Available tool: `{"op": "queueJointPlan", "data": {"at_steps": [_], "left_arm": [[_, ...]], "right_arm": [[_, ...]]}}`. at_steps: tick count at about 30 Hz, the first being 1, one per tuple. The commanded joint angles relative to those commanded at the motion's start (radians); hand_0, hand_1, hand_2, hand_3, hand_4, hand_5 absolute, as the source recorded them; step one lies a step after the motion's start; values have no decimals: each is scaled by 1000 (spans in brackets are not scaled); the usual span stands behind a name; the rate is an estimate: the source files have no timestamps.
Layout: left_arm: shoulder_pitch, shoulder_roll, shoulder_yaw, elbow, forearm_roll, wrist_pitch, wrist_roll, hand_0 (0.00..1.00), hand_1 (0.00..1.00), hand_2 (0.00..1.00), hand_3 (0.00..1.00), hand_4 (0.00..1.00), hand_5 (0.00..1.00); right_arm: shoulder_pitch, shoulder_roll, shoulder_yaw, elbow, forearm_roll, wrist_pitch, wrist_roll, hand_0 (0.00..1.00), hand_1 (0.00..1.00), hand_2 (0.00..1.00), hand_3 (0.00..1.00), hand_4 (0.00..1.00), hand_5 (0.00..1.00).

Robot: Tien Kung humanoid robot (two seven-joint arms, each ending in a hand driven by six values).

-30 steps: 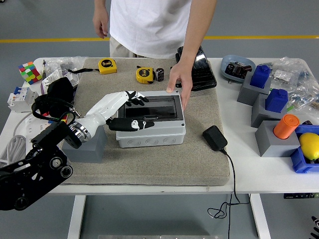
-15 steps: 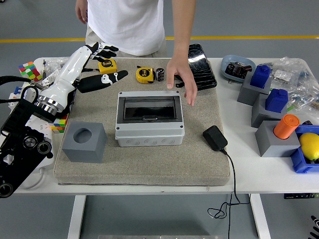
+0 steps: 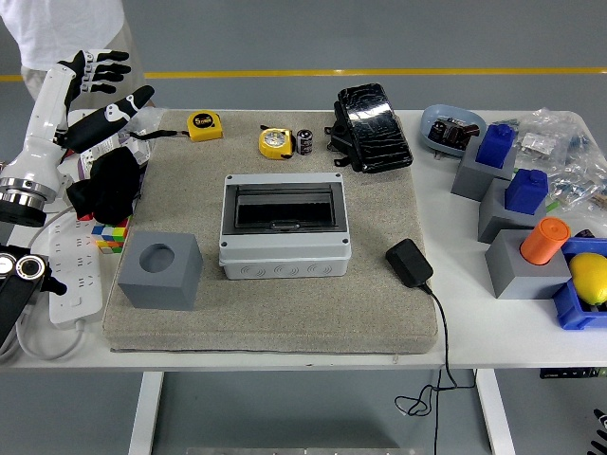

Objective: Fetch the battery,place it into the box,close the lid of the box

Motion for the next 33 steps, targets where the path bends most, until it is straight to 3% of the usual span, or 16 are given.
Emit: {"op": "queueJointPlan", "data": {"at_steps": [5,12,19,33], "left_arm": [[14,1,-61,-6,2,-1,-5,529,664,651,704,998,639],[20,-19,-136,-14,9,-9,-9,529,664,651,704,998,646],[19,-2,-137,-13,3,-20,-10,527,664,650,700,998,645],[32,-5,-158,-17,8,-37,-2,526,664,650,700,998,629]], "right_arm": [[3,1,-1,0,-1,-1,-5,626,654,634,537,957,423],[8,0,-6,-7,2,-4,-14,626,655,637,535,955,427],[10,5,-7,-10,4,-5,-15,627,653,638,535,957,427],[4,16,1,-15,-1,-8,-17,629,654,646,538,952,447]]}}
